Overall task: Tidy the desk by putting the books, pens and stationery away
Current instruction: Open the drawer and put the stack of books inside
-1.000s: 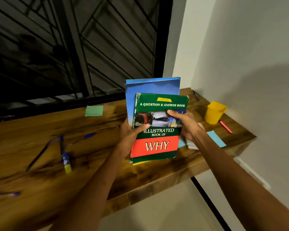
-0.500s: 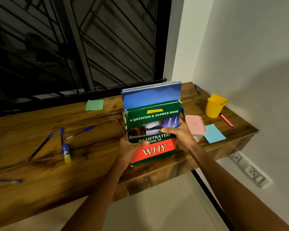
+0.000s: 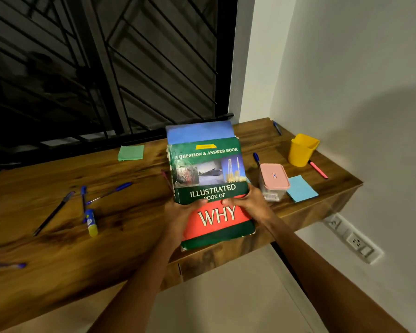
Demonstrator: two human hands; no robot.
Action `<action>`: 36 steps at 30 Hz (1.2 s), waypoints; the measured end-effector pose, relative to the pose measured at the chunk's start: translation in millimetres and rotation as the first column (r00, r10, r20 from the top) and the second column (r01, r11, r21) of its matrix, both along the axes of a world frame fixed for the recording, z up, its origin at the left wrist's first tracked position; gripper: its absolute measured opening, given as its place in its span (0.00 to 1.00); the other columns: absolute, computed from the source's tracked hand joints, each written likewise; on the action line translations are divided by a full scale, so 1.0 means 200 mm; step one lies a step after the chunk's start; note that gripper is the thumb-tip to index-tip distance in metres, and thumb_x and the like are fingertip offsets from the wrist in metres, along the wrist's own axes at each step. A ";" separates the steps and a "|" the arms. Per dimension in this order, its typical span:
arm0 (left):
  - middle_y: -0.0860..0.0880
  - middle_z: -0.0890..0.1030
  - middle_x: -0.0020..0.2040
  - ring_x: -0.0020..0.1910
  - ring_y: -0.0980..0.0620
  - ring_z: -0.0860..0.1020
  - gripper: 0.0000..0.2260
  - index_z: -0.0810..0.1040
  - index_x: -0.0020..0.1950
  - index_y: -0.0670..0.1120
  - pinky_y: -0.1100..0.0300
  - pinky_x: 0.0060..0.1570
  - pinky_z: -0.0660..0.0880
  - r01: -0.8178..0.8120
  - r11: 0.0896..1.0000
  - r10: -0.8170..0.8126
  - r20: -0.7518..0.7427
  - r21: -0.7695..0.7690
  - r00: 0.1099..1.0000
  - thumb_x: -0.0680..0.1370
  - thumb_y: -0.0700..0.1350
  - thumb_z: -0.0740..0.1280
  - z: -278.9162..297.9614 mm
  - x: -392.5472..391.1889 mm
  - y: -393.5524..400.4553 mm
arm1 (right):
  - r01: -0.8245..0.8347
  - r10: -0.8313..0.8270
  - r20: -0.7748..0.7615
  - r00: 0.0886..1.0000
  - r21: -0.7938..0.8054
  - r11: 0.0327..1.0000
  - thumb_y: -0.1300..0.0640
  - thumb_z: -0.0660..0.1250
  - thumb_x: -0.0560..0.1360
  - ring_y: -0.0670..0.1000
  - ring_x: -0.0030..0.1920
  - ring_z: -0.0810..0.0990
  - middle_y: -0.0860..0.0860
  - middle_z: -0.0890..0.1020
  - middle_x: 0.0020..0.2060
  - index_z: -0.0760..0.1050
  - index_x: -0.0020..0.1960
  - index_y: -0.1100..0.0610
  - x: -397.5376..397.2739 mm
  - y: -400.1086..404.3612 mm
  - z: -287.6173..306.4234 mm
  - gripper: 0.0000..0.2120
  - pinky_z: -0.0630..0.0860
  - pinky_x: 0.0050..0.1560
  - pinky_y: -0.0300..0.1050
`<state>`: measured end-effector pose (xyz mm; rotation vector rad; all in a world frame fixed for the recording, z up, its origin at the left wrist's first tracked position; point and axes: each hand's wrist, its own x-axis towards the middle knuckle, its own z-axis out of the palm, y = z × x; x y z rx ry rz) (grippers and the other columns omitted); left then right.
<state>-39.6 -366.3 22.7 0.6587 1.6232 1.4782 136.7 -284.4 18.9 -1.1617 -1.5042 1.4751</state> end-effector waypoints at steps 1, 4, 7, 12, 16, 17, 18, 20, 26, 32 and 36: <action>0.44 0.83 0.44 0.31 0.52 0.82 0.15 0.79 0.45 0.48 0.58 0.34 0.81 0.008 1.000 -0.009 0.056 0.017 0.998 0.64 0.36 0.77 0.02 0.00 -0.01 | 0.020 -0.020 -0.045 0.999 -0.011 1.000 0.69 0.76 0.63 0.49 0.37 0.85 0.50 0.86 0.39 0.77 0.47 0.55 -0.01 -0.02 0.02 0.17 0.81 0.44 0.47; 0.48 0.84 0.37 0.27 0.55 0.82 0.12 0.79 0.46 0.47 0.62 0.26 0.79 0.030 1.000 -0.031 0.200 0.006 0.979 0.67 0.36 0.76 0.07 0.01 -0.06 | 0.030 -0.036 -0.069 0.997 -0.088 0.996 0.60 0.74 0.70 0.48 0.33 0.84 0.50 0.86 0.35 0.78 0.51 0.58 -0.01 -0.05 0.11 0.11 0.81 0.39 0.43; 0.45 0.84 0.38 0.28 0.51 0.83 0.12 0.79 0.48 0.45 0.59 0.27 0.79 0.054 0.996 -0.032 0.282 -0.069 0.959 0.68 0.43 0.76 0.11 0.01 -0.10 | 0.124 -0.160 -0.094 0.983 -0.314 0.941 0.42 0.66 0.74 0.53 0.36 0.85 0.53 0.85 0.37 0.76 0.52 0.56 0.04 -0.08 0.16 0.17 0.81 0.41 0.47; 0.41 0.83 0.52 0.46 0.43 0.83 0.24 0.78 0.59 0.44 0.53 0.41 0.79 0.052 0.996 -0.018 0.391 -0.076 0.920 0.67 0.51 0.76 0.14 -0.02 -0.12 | 0.588 -0.799 -0.096 0.593 -0.627 0.511 0.47 0.60 0.79 0.54 0.42 0.78 0.57 0.80 0.45 0.75 0.56 0.58 0.20 -0.30 -0.17 0.15 0.77 0.45 0.50; 0.42 0.83 0.53 0.51 0.41 0.81 0.25 0.77 0.61 0.45 0.45 0.53 0.78 0.097 0.994 -0.067 0.412 -0.053 0.909 0.68 0.54 0.75 0.12 -0.02 -0.12 | 0.378 -0.779 -0.152 0.608 -0.807 0.453 0.39 0.62 0.75 0.58 0.62 0.74 0.59 0.74 0.63 0.60 0.74 0.61 0.17 -0.48 -0.53 0.36 0.67 0.68 0.57; 0.42 0.83 0.52 0.51 0.41 0.81 0.25 0.77 0.61 0.45 0.46 0.51 0.78 0.090 0.994 -0.059 0.406 -0.058 0.912 0.68 0.53 0.75 0.11 -0.02 -0.12 | 0.300 -0.767 -0.214 0.605 -0.831 0.469 0.36 0.63 0.73 0.60 0.67 0.70 0.60 0.70 0.68 0.56 0.76 0.61 0.14 -0.49 -0.58 0.42 0.66 0.70 0.57; 0.41 0.83 0.52 0.50 0.41 0.82 0.25 0.76 0.61 0.45 0.48 0.48 0.79 0.079 0.995 -0.049 0.396 -0.061 0.917 0.68 0.52 0.75 0.10 -0.02 -0.12 | 0.232 -0.757 -0.280 0.590 -0.839 0.492 0.34 0.63 0.71 0.61 0.70 0.67 0.60 0.66 0.71 0.54 0.76 0.60 0.10 -0.50 -0.62 0.45 0.64 0.71 0.57; 0.41 0.84 0.51 0.48 0.42 0.82 0.24 0.76 0.61 0.44 0.51 0.43 0.80 0.077 0.995 -0.047 0.369 -0.067 0.928 0.68 0.51 0.75 0.07 -0.01 -0.12 | 0.150 -0.724 -0.395 0.565 -0.814 0.561 0.32 0.64 0.69 0.61 0.70 0.67 0.59 0.67 0.71 0.55 0.76 0.60 0.05 -0.48 -0.66 0.47 0.63 0.71 0.58; 0.47 0.85 0.34 0.38 0.47 0.82 0.08 0.79 0.46 0.46 0.52 0.43 0.79 0.174 0.983 -0.132 0.410 -0.065 0.902 0.73 0.49 0.72 0.01 0.06 -0.12 | 0.124 -0.700 -0.391 0.597 -0.817 0.563 0.28 0.58 0.69 0.60 0.75 0.58 0.57 0.60 0.75 0.52 0.77 0.57 0.00 -0.36 -0.76 0.47 0.50 0.75 0.61; 0.42 0.84 0.48 0.42 0.44 0.82 0.12 0.80 0.50 0.45 0.47 0.50 0.79 0.153 0.983 -0.100 0.399 -0.104 0.912 0.71 0.49 0.74 -0.10 0.06 -0.09 | 0.074 -0.737 -0.407 0.540 -0.849 0.524 0.27 0.67 0.62 0.62 0.68 0.70 0.59 0.70 0.69 0.57 0.75 0.59 -0.04 -0.32 -0.94 0.53 0.67 0.69 0.60; 0.41 0.84 0.51 0.44 0.43 0.82 0.17 0.79 0.55 0.43 0.46 0.51 0.79 0.136 0.979 -0.071 0.373 -0.150 0.925 0.70 0.50 0.74 -0.15 0.03 -0.08 | 0.067 -0.759 -0.423 0.496 -0.852 0.519 0.28 0.67 0.63 0.61 0.67 0.71 0.57 0.71 0.68 0.58 0.74 0.57 -0.07 -0.29 -0.96 0.50 0.70 0.66 0.60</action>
